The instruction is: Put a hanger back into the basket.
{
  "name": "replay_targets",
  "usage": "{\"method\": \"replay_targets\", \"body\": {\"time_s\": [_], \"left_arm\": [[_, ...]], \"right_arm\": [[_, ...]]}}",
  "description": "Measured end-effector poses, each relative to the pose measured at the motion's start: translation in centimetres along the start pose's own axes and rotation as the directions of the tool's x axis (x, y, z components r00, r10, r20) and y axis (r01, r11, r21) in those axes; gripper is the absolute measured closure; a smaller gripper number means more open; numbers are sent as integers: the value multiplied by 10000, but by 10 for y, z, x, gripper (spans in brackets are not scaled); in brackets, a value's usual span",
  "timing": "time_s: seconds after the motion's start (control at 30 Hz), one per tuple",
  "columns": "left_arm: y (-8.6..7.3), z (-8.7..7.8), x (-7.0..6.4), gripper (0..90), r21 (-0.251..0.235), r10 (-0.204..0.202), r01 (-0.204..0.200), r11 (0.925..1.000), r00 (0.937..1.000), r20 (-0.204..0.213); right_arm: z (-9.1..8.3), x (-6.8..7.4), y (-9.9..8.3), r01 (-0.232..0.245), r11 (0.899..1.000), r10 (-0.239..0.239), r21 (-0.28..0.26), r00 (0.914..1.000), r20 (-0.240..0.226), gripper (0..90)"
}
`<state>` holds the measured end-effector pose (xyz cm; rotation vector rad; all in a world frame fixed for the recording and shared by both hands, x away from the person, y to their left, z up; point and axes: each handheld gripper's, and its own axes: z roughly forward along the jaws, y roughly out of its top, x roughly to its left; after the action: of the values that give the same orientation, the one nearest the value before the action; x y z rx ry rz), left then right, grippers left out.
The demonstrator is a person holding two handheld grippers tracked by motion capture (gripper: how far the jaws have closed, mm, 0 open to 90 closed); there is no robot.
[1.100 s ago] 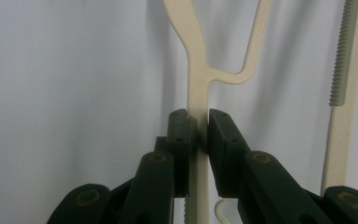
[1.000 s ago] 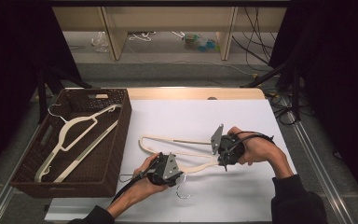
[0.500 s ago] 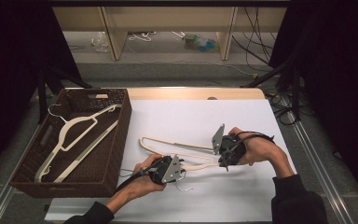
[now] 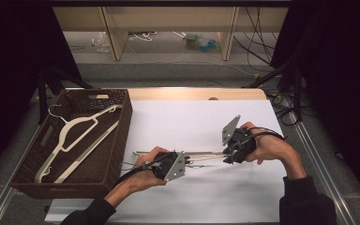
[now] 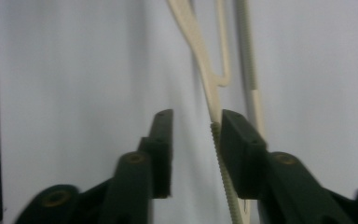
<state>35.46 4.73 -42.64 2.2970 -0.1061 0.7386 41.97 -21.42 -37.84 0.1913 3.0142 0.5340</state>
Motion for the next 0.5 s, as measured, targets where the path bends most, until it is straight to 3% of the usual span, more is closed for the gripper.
{"method": "replay_targets", "body": {"time_s": [0.17,0.3,0.33,0.47,0.5], "left_arm": [[3,-4,9,855,-107,-607,606,9981,9981,-111],[4,-7,17,857,-333,-1498,1496,9882,9887,-17],[5,-9,20,857,-329,-1570,1566,9871,9875,-119],[4,-13,29,858,-679,-2633,2639,9622,9646,183],[3,-11,34,858,-946,-2333,2391,9664,9700,685]], "right_arm": [[-14,-1,-2,-768,9954,811,-577,9938,757,474],[-24,0,-3,-942,9892,1101,-1124,9833,1449,400],[-28,1,-3,-1079,9861,1268,-1267,9803,1516,379],[-37,5,-3,-1305,9739,1630,-1857,9715,1723,334],[-38,6,-4,-1386,9725,1712,-1872,9703,1711,324]]}}
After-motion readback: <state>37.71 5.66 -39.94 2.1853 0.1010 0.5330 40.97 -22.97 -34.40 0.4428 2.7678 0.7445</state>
